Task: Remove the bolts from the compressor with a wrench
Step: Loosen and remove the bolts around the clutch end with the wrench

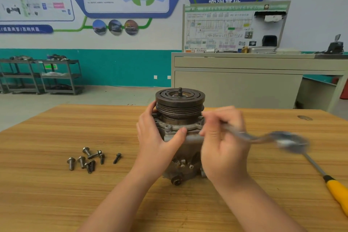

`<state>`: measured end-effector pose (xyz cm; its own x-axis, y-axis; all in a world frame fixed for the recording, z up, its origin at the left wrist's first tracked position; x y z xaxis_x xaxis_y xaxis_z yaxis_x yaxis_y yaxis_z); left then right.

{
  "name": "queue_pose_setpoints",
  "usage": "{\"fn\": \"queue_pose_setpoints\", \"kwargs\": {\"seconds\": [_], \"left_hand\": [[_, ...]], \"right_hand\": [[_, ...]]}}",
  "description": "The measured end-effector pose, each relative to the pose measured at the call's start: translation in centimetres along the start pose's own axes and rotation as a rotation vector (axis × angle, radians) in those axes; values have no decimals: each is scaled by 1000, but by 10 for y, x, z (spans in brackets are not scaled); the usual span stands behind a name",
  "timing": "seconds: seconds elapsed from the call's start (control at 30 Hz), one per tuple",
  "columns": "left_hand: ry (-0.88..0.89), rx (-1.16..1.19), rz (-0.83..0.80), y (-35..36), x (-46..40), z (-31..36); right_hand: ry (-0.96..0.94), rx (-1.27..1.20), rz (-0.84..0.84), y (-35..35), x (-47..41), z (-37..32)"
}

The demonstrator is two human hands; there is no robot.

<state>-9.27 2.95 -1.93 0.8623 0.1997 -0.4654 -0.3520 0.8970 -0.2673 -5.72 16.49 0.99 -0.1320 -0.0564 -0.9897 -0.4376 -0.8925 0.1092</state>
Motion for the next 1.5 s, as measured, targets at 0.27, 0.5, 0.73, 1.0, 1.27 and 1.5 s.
{"fn": "queue_pose_setpoints", "kwargs": {"seconds": [0.27,0.5,0.73,1.0,1.27,1.5], "left_hand": [[-17,18,-24,-2,3,1],[-24,19,-37,-2,2,-1],[-6,9,-16,-1,2,-1],[-5,-20,-5,0,-1,-2],[-37,21,-22,-1,2,2],[-43,24,-34,-2,3,1]], "right_hand": [[1126,-690,497,-18,-5,61],[589,-288,290,-28,-20,41],[176,-83,38,-20,-17,13],[-50,201,-18,6,9,-13],[931,-441,498,-11,-5,47],[817,-457,484,-20,-16,51]]}}
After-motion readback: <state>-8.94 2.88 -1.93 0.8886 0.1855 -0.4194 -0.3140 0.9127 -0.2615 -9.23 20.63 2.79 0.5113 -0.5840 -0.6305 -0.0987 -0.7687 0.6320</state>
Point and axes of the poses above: each hand's wrist, its own x-axis away from the middle knuckle, its own y-axis out of the palm, z = x × y, the point moved 2 cm from there along -x, towards the middle knuckle, and after that the axes turned 15 degrees about -y, right-handed, at the moved point
